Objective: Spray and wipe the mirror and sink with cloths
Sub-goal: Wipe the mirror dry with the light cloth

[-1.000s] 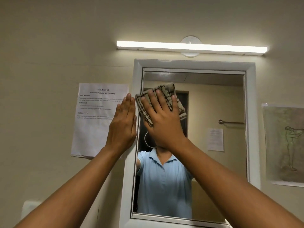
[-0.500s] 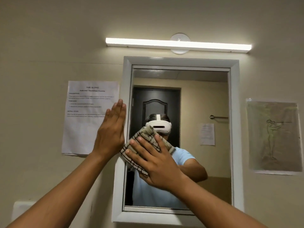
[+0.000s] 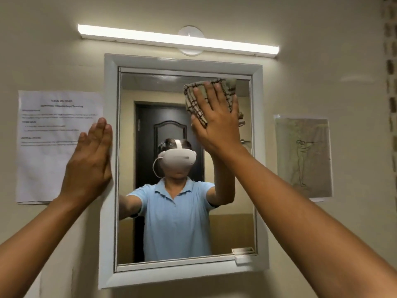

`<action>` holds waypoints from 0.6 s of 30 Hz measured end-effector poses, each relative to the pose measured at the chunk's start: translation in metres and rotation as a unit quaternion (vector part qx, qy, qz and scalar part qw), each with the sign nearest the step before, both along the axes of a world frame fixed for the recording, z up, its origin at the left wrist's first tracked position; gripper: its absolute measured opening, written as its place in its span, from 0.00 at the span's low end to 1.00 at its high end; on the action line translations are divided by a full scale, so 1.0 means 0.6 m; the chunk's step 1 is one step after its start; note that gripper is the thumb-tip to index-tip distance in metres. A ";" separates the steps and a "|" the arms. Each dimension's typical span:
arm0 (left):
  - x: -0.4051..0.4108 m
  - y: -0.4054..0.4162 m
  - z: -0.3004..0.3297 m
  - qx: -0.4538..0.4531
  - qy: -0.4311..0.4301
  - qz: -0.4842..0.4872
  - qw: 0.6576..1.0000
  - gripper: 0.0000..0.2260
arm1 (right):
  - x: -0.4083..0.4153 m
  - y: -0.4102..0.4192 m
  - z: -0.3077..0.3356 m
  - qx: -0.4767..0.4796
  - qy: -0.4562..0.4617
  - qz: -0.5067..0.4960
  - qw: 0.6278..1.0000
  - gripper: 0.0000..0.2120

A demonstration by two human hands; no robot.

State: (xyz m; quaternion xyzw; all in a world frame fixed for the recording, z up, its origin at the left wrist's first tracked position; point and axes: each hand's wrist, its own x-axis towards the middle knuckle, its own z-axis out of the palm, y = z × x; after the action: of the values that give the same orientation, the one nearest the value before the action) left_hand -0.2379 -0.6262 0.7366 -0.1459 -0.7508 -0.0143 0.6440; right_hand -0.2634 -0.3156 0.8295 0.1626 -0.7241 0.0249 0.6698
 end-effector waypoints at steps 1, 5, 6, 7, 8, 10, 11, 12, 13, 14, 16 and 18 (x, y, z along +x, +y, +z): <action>0.000 0.000 0.001 -0.001 0.001 0.003 1.000 0.31 | 0.001 0.010 -0.010 -0.023 -0.001 0.002 1.000 0.32; 0.000 0.004 -0.002 0.007 0.001 0.000 1.000 0.31 | -0.001 0.047 -0.067 -0.076 -0.013 0.006 0.997 0.31; -0.001 0.005 -0.002 0.009 0.002 0.000 1.000 0.32 | -0.002 0.052 -0.082 -0.080 -0.017 0.005 0.997 0.31; -0.003 0.006 -0.003 0.009 0.004 0.000 1.000 0.32 | -0.001 0.055 -0.097 -0.084 -0.021 0.001 0.996 0.31; -0.004 0.007 -0.003 0.011 0.004 -0.001 1.000 0.32 | -0.001 0.056 -0.112 -0.089 -0.026 -0.003 0.996 0.32; -0.006 0.009 -0.004 0.018 0.002 -0.001 1.000 0.33 | 0.003 0.052 -0.145 -0.101 -0.040 -0.008 0.994 0.32; -0.006 0.010 -0.004 0.024 -0.001 0.001 1.000 0.34 | 0.005 0.048 -0.165 -0.108 -0.047 -0.009 0.993 0.32; -0.004 0.012 -0.004 0.030 -0.005 0.003 1.000 0.34 | 0.008 0.045 -0.189 -0.116 -0.053 -0.010 0.992 0.32; -0.002 0.014 -0.004 0.033 -0.009 0.007 0.999 0.34 | 0.012 0.042 -0.216 -0.121 -0.061 -0.011 0.991 0.33; 0.001 0.015 -0.006 0.034 -0.014 0.010 0.999 0.34 | 0.016 0.039 -0.246 -0.124 -0.071 -0.013 0.990 0.33; 0.006 0.018 -0.012 0.033 -0.025 0.014 0.999 0.35 | 0.022 0.037 -0.308 -0.117 -0.095 -0.022 0.988 0.33; 0.012 0.020 -0.018 0.032 -0.036 0.014 0.999 0.35 | 0.028 0.039 -0.354 -0.101 -0.110 -0.035 0.988 0.32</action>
State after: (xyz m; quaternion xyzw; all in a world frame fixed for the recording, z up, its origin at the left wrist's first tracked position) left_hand -0.2307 -0.6144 0.7255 -0.1142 -0.7745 -0.0340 0.6212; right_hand -0.2468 -0.2923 0.6170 0.0643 -0.7921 0.0921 0.6000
